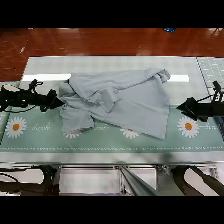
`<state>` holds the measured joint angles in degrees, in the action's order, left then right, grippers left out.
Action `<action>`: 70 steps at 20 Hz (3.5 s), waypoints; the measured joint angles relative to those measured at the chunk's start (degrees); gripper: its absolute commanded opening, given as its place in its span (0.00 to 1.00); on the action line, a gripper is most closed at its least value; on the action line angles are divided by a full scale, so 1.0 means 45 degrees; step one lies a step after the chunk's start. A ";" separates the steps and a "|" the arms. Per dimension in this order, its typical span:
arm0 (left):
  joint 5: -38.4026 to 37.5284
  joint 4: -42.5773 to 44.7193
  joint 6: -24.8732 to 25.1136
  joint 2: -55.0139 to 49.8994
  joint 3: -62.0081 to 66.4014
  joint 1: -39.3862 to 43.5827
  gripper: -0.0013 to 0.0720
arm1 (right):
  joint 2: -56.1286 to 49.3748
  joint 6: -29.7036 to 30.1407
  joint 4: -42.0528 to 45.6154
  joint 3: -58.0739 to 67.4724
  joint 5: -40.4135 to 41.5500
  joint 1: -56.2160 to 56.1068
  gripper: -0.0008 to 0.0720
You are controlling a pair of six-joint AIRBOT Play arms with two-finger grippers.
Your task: Fold the shirts.
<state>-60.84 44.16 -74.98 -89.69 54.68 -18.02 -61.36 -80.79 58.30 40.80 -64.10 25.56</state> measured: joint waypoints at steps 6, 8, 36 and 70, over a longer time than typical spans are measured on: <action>-0.0092 -0.0005 0.0058 0.0010 0.0000 0.0019 0.05 | -0.0005 -0.0248 0.0418 -0.1632 -0.1214 -0.0228 0.57; -0.0131 -0.0010 0.0087 0.0010 0.0000 0.0019 0.05 | -0.0117 -0.0282 0.0418 -0.2059 -0.1394 -0.0602 0.57; -0.1039 -0.2268 -0.0874 0.5056 1.2760 -0.1214 0.05 | -0.0466 -0.1030 0.0291 1.6563 -0.2501 -0.2803 0.04; 0.1846 0.6965 -0.5440 -0.0155 0.7422 0.3279 0.05 | -0.7495 0.0510 -0.0583 1.1861 0.0053 -0.3419 0.04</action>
<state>-52.53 75.50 -99.46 -90.39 88.07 -3.27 -95.09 -78.50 55.68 94.17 -63.86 10.17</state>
